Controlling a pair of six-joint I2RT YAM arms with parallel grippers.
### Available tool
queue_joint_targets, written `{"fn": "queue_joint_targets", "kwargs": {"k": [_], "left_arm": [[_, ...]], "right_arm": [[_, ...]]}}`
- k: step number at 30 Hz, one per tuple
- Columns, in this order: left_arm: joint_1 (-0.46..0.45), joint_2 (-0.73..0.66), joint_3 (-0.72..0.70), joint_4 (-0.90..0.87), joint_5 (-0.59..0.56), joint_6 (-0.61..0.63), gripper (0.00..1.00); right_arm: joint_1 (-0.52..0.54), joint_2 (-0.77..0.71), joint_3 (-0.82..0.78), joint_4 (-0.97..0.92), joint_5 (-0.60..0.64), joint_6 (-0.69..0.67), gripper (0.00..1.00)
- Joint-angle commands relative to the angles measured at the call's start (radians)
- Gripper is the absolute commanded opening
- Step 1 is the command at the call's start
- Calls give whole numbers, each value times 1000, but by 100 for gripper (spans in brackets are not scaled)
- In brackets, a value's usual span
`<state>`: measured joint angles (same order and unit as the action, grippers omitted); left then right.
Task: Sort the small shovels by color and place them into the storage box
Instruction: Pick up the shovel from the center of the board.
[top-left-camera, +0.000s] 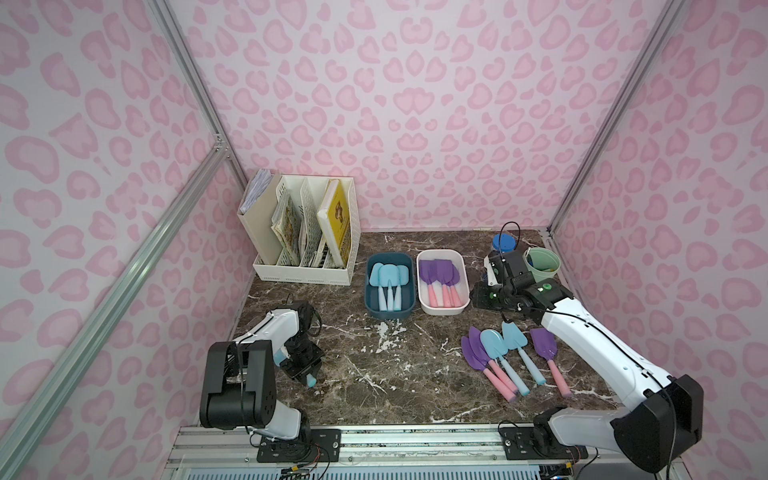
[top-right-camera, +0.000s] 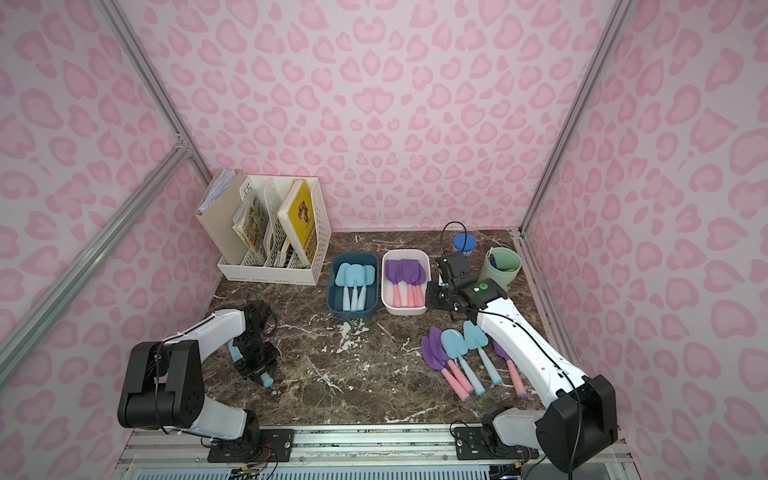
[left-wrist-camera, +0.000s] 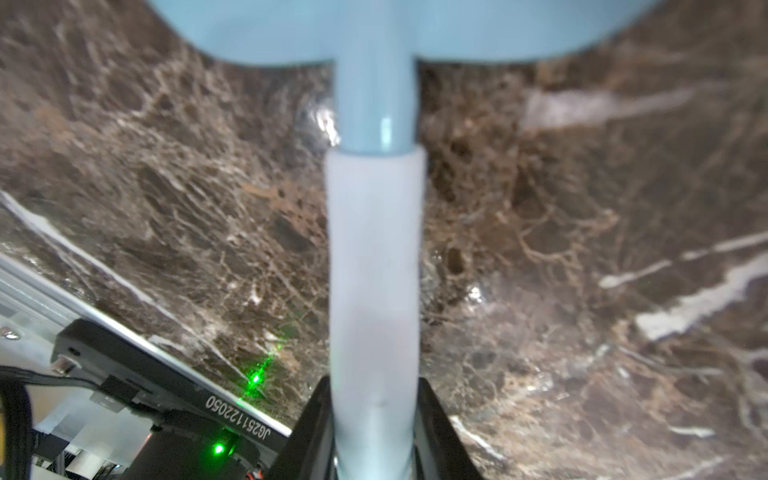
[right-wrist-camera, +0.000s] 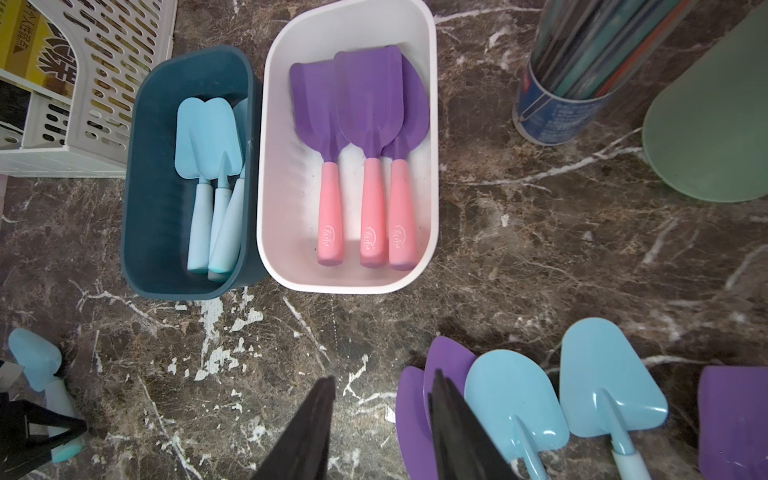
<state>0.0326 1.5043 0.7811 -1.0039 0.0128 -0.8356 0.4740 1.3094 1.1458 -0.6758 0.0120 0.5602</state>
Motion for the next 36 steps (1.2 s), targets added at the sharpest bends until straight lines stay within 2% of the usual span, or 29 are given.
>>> {"fn": "queue_joint_targets", "kwargs": {"k": [1, 9, 12, 15, 20, 24, 28, 36], "left_arm": [[-3, -21, 13, -16, -10, -1, 23], [-76, -128, 181, -187, -89, 15, 11], [-142, -137, 247, -221, -79, 16, 6], [-257, -108, 333, -235, -71, 17, 0], [-474, 54, 553, -260, -55, 72, 0], [-585, 223, 783, -303, -26, 147, 0], [-618, 377, 979, -347, -26, 208, 0], [-614, 678, 1317, -466, -30, 299, 0]], "right_arm": [[1, 1, 11, -8, 4, -9, 44], [0, 10, 27, -19, 2, -12, 43], [0, 14, 30, -21, 2, -9, 43], [1, 16, 31, -30, 3, -5, 43], [1, 9, 44, -51, 16, 2, 43], [2, 2, 55, -73, 28, 8, 43], [1, 4, 64, -96, 42, 14, 43], [2, 26, 81, -111, 46, 23, 43]]}}
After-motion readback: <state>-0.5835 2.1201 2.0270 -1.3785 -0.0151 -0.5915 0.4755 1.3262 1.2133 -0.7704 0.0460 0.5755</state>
